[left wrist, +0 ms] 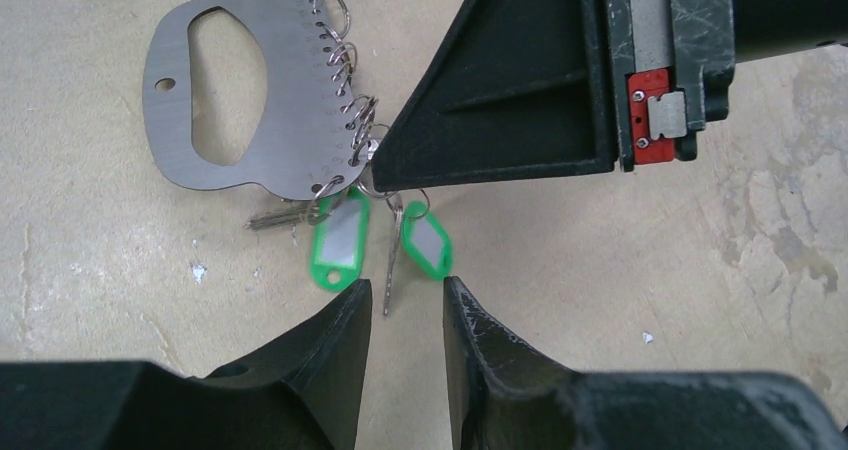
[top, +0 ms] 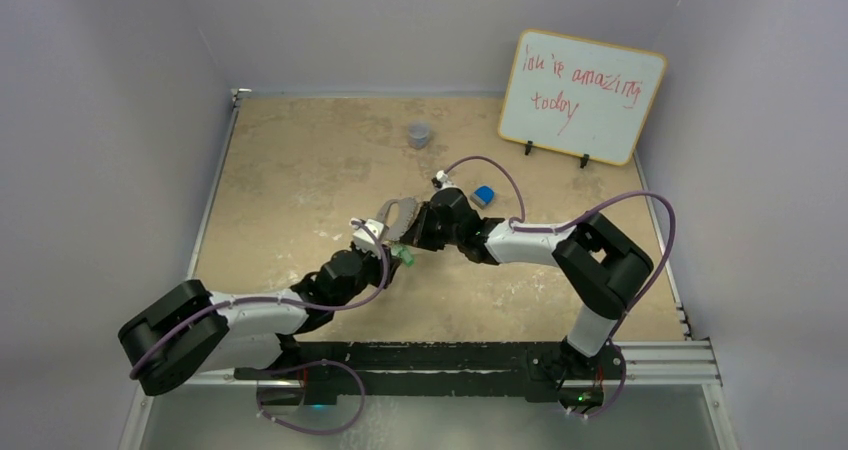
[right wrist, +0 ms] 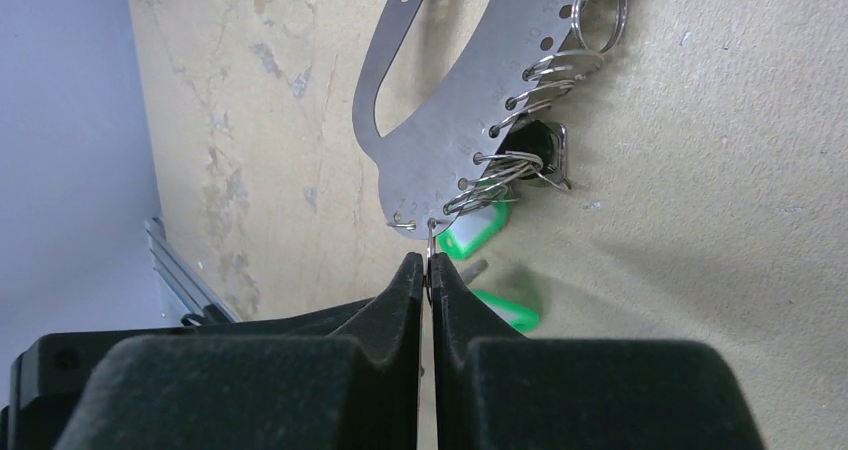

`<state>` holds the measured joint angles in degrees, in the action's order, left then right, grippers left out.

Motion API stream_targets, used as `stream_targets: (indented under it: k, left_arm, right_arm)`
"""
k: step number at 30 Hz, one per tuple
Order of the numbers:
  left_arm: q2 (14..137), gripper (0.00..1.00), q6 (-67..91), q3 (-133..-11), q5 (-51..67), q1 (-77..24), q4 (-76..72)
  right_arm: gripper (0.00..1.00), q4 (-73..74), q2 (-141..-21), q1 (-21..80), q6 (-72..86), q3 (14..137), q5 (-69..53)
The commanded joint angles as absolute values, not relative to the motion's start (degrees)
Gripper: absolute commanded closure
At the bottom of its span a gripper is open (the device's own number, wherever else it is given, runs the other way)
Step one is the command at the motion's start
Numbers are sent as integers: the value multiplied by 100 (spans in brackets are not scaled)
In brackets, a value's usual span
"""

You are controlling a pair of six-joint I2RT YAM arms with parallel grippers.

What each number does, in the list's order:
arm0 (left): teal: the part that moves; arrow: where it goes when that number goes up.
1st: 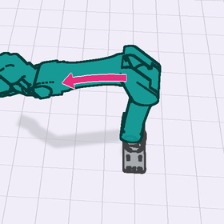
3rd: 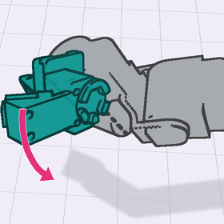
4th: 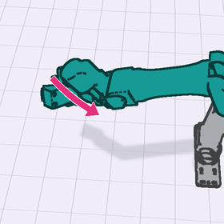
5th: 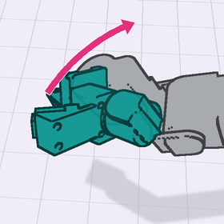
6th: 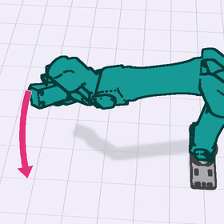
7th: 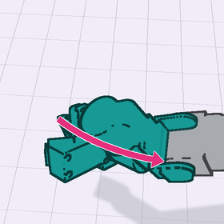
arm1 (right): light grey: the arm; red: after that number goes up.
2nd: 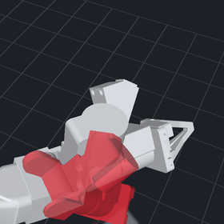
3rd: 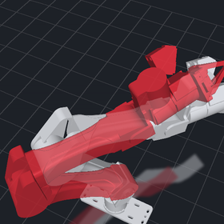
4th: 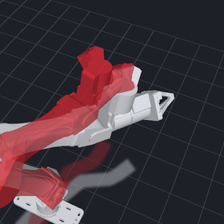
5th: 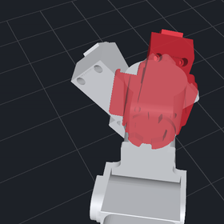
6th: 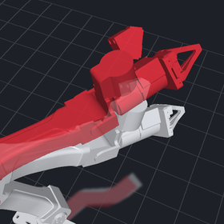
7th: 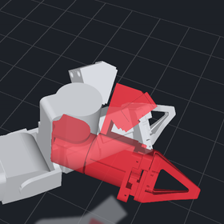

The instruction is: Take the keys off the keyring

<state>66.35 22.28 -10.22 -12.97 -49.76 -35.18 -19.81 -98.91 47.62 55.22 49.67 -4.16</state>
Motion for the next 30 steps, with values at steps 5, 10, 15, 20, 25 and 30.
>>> stream_targets:
  k: [5,10,15,20,25,30]
  left_arm:
    - [7308,67,2201,-1061,-1758,-5068,-4456]
    - [7653,66,2299,-1087,-1782,-5076,-4817]
    - [7851,66,2500,-1082,-1564,-5074,-5204]
    - [8120,65,2681,-1108,-1558,-5071,-5518]
    - [8474,66,2742,-1244,-1647,-5074,-5709]
    - [8776,75,2791,-1311,-1704,-5076,-5950]
  right_arm:
    - [97,-2025,-9755,4793,5807,5116,-315]
    - [98,-2047,-9756,4792,5817,5115,-309]
    - [98,-2080,-9765,4798,5817,5093,-325]
    - [99,-2135,-9765,4794,5866,5055,-342]
    - [99,-2170,-9756,4799,5895,5038,-368]
    - [99,-2188,-9739,4798,5915,5020,-395]
